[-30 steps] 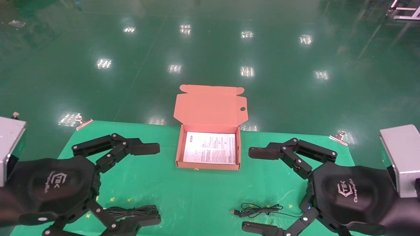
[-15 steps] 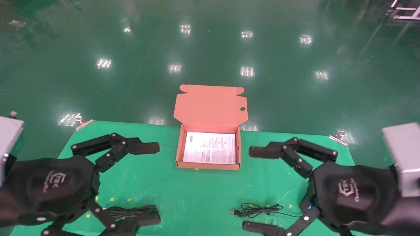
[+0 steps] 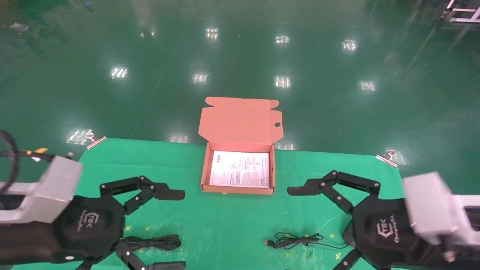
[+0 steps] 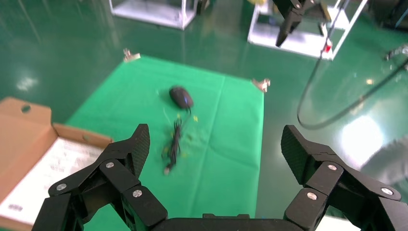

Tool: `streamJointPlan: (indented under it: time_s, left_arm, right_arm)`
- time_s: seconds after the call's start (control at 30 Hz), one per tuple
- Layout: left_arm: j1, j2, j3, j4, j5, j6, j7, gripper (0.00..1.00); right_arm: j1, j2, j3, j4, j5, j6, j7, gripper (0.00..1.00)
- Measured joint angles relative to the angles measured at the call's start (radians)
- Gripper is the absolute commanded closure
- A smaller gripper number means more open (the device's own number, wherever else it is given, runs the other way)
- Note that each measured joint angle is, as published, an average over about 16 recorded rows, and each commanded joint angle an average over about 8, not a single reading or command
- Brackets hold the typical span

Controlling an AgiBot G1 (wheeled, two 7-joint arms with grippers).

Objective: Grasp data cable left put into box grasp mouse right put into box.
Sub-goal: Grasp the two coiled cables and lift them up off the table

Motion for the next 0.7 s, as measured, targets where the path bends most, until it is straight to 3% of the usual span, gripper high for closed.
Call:
streamJointPlan:
  time_s: [0.33,0.7]
  left_arm:
    - [-0.099,0.043,0.107,0.030,0.185,0.022,-0.026,0.00]
    - [-0.218,0.141,0.282,0.037,0.530,0.008,-0.053,0.00]
  right_arm:
    - [0.159,-0.023,-0.179,0.015,-0.249,-0.024,-0.119,0.00]
    - [0.247,-0.090,-0.387,0.018,-0.485,0.002,-0.272,0.00]
